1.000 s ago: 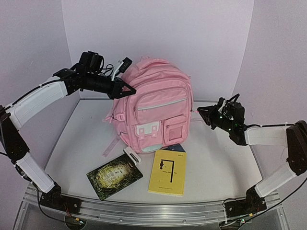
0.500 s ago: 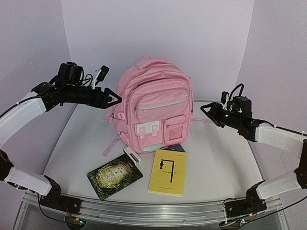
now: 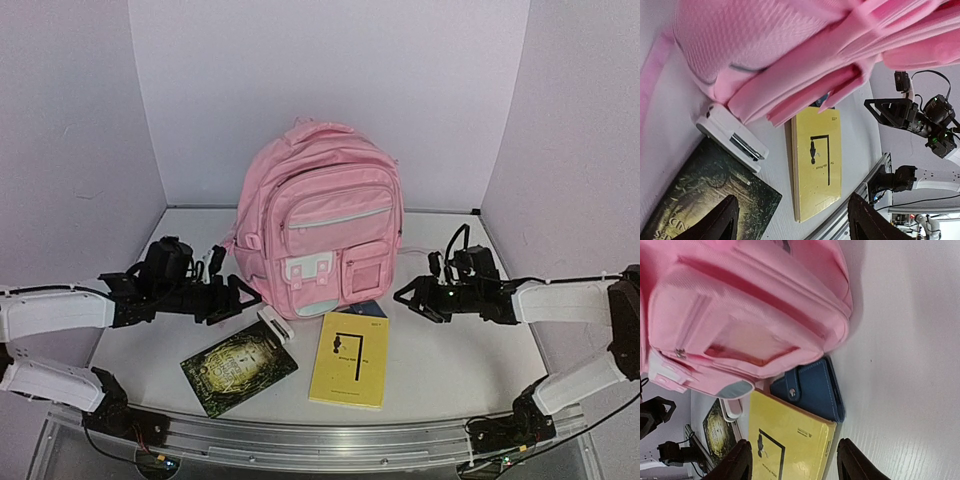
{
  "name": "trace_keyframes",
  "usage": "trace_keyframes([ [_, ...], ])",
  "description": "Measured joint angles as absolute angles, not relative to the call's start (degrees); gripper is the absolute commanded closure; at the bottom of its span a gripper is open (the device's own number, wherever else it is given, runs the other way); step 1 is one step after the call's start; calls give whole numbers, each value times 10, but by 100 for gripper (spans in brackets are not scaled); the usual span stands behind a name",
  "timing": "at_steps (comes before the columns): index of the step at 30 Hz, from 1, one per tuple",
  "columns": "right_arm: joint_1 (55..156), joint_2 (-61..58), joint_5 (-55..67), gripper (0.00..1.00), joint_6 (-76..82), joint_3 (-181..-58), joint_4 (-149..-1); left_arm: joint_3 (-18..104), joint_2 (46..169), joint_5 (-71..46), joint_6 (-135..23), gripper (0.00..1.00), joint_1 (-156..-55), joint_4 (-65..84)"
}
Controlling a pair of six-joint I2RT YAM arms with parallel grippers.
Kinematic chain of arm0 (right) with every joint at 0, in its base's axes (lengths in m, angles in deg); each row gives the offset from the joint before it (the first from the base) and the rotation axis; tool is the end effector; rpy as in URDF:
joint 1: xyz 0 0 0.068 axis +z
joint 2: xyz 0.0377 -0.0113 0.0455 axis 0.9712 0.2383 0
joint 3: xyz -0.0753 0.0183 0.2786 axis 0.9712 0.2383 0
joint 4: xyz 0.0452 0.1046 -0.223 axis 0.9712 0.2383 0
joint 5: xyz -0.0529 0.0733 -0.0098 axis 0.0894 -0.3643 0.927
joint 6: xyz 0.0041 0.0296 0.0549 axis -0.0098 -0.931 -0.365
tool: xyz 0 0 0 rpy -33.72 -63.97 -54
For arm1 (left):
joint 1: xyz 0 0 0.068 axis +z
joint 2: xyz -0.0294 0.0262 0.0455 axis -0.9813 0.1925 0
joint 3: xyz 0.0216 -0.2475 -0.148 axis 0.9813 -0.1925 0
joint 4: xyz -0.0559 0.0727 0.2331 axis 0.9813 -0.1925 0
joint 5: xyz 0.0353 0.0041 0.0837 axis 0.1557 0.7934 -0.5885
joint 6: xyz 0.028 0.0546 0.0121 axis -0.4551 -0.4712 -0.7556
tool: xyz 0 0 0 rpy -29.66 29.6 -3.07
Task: Pack the student bag
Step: Pick up the book from the center of the board.
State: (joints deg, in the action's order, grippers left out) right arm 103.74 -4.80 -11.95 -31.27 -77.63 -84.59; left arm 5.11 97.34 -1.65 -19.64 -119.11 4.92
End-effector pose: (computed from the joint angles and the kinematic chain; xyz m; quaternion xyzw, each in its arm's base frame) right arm 0.2265 0.1411 0.2016 0.0017 0.8714 0.4145 0.2624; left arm 0.1684 -0.1628 0.2341 0.0239 0.8713 -0.4299 0.2357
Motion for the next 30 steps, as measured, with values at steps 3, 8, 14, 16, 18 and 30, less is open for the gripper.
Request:
trace_keyframes([
  [3, 1046, -29, -152, 43, -330, -747, -866, 15, 1026, -19, -145, 31, -1219, 123],
  [8, 1054, 32, -197, 45, -344, -729, -908, 4, 1100, -20, -100, 38, -1252, 223],
  [14, 1056, 109, -243, 48, -363, -720, -995, -4, 1147, -15, -71, 40, -1262, 300],
  [16, 1056, 128, -256, 49, -368, -718, -1030, -9, 1149, -15, -68, 40, -1262, 310],
  [18, 1056, 145, -267, 51, -372, -715, -1066, -10, 1149, -16, -67, 40, -1262, 314],
  [30, 1056, 226, -298, 87, -418, -694, -1233, -11, 1123, -17, -72, 38, -1262, 296],
])
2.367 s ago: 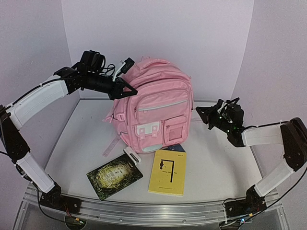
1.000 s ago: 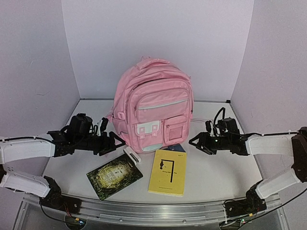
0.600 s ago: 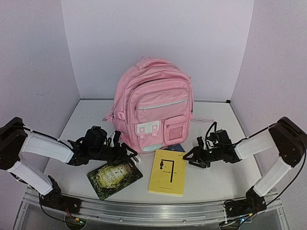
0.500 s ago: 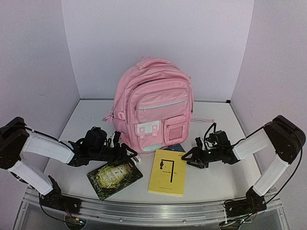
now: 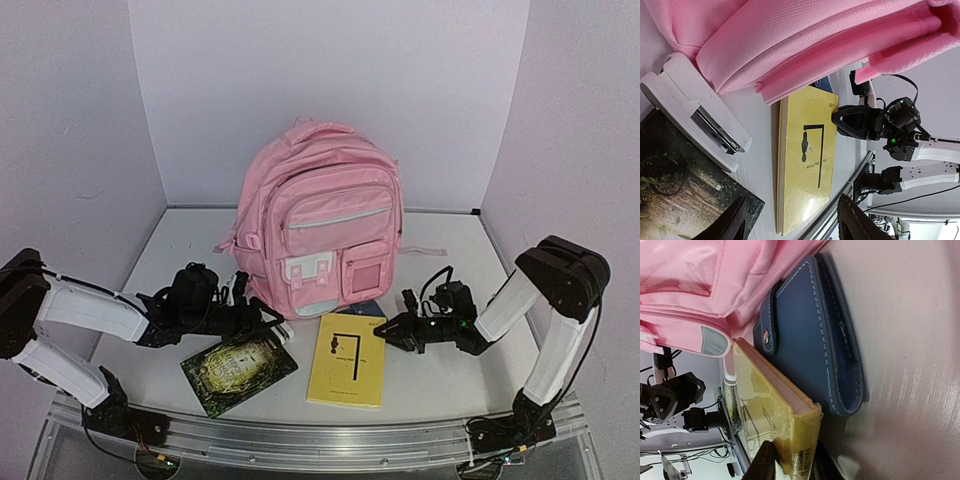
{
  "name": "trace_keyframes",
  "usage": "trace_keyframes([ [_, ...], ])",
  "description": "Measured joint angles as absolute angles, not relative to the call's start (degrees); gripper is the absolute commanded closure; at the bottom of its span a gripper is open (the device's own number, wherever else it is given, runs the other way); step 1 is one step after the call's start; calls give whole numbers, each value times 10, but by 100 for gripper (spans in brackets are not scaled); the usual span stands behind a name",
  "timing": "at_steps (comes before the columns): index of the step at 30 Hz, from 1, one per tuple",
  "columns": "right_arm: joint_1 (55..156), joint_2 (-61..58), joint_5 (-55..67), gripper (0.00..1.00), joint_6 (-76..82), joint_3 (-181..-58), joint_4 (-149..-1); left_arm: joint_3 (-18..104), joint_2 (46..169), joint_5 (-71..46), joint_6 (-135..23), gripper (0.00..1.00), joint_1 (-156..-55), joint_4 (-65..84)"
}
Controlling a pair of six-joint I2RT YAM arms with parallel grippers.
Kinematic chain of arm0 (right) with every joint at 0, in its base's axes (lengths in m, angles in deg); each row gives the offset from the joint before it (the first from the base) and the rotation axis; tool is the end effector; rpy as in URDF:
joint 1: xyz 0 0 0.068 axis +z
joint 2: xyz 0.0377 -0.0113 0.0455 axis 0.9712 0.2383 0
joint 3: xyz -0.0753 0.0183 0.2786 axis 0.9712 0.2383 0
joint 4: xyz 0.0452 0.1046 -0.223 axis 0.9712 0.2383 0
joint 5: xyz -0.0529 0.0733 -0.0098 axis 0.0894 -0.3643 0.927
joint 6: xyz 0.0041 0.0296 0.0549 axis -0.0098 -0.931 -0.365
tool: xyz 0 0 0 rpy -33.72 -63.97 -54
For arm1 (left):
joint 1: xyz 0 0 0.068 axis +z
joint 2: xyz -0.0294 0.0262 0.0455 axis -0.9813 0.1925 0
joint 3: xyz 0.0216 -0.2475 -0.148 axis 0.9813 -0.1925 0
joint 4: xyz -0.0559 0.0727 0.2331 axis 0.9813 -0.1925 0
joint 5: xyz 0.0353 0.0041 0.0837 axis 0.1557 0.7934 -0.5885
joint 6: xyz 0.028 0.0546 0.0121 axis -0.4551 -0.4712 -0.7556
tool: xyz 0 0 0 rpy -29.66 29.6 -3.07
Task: Pack the student bag
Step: Pick up the book from the center of the board.
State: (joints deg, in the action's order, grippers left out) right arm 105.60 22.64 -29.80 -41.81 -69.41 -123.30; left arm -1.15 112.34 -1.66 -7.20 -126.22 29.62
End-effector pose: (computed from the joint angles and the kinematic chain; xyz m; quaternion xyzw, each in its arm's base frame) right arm 0.2339 0.1692 0.1080 -0.0183 0.8323 0.5376 0.1339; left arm 0.1693 -0.2066 0.1827 -0.0107 0.8576 -0.4830 0.1766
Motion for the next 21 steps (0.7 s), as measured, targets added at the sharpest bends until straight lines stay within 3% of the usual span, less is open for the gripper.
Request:
trace_keyframes([
  [4, 1056, 222, -303, 99, -448, -684, -1267, -12, 1093, -19, -88, 35, -1262, 267],
  [11, 1057, 116, -295, 100, -475, -644, -1244, 10, 1016, -19, -149, 29, -1262, 170],
  [16, 1058, -35, -286, 100, -458, -652, -1147, 129, 1004, 7, -215, 28, -1245, 44],
  [21, 1058, -185, -272, 100, -398, -736, -967, 270, 1004, 36, -282, 27, -1210, -59],
])
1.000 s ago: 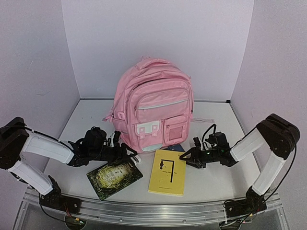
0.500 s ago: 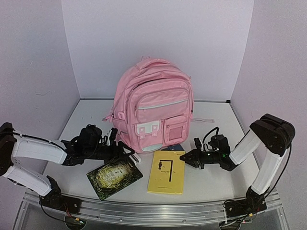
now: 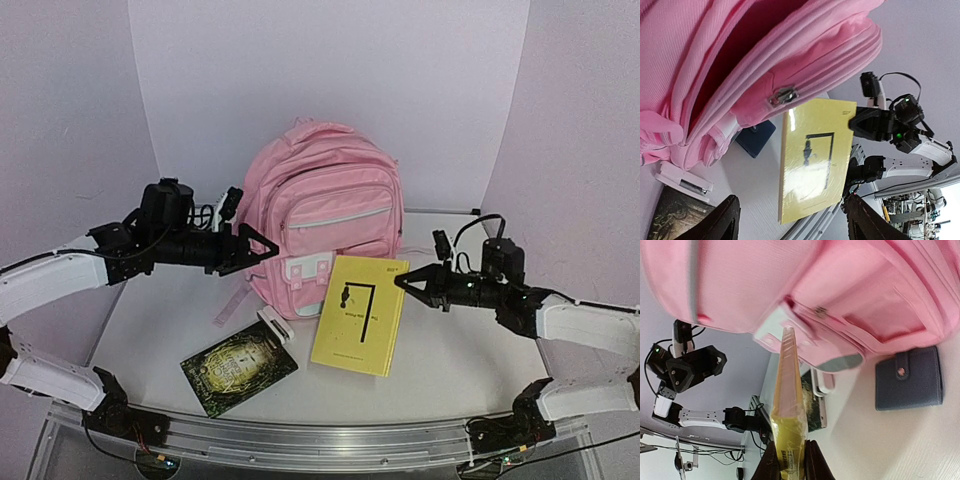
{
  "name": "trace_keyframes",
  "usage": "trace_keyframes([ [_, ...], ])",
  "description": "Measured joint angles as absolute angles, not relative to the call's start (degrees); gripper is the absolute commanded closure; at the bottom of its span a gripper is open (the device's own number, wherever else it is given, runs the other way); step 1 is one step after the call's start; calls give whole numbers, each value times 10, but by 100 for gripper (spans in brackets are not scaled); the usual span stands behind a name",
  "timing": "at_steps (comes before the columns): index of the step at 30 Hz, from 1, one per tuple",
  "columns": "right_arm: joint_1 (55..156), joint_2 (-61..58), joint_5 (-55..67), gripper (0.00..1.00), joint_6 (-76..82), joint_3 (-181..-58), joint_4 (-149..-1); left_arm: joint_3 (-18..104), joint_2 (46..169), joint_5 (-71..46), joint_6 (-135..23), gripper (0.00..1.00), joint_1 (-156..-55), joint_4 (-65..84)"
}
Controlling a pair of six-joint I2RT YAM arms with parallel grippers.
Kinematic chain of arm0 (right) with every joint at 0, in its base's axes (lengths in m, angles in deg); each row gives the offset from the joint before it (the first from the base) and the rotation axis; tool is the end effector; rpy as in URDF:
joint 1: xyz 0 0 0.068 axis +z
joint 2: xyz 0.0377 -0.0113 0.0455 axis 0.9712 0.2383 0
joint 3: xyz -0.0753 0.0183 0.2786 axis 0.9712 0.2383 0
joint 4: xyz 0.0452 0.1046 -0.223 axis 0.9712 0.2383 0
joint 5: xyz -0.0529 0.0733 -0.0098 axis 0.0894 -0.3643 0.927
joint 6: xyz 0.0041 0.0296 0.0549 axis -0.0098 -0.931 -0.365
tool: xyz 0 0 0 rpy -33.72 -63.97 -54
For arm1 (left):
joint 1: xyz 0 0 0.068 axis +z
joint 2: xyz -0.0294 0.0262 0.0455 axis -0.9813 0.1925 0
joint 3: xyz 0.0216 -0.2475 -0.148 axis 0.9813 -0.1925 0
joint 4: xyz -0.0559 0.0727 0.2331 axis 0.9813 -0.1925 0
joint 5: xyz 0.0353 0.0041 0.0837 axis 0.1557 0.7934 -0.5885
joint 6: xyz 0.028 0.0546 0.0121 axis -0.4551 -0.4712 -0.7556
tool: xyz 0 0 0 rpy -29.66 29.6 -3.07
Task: Pack the student bag
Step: Pick up the book from the center of the board.
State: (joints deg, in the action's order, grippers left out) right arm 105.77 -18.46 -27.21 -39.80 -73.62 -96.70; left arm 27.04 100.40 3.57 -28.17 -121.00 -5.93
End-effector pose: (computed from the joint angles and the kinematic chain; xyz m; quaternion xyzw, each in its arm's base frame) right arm 0.1858 0.1411 0.2586 -0.0839 0.7616 0.5806 0.2754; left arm 0.1830 -0.1918 0.3334 0.1358 0.8224 -0.4755 0.2812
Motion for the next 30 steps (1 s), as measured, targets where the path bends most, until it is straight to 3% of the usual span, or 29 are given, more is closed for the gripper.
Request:
trace_keyframes([
  [5, 1055, -232, -281, 100, -346, -874, -873, 416, 1041, 56, -347, 27, -1173, -155],
  [15, 1024, -165, -329, 100, -284, -1118, -803, 660, 1158, 41, -481, 40, -1168, -290],
  [27, 1006, -93, -301, 100, -204, -1259, -787, 731, 1237, 46, -561, 51, -1167, -357],
  [30, 1005, -76, -285, 100, -184, -1272, -781, 748, 1253, 46, -571, 57, -1167, -369],
])
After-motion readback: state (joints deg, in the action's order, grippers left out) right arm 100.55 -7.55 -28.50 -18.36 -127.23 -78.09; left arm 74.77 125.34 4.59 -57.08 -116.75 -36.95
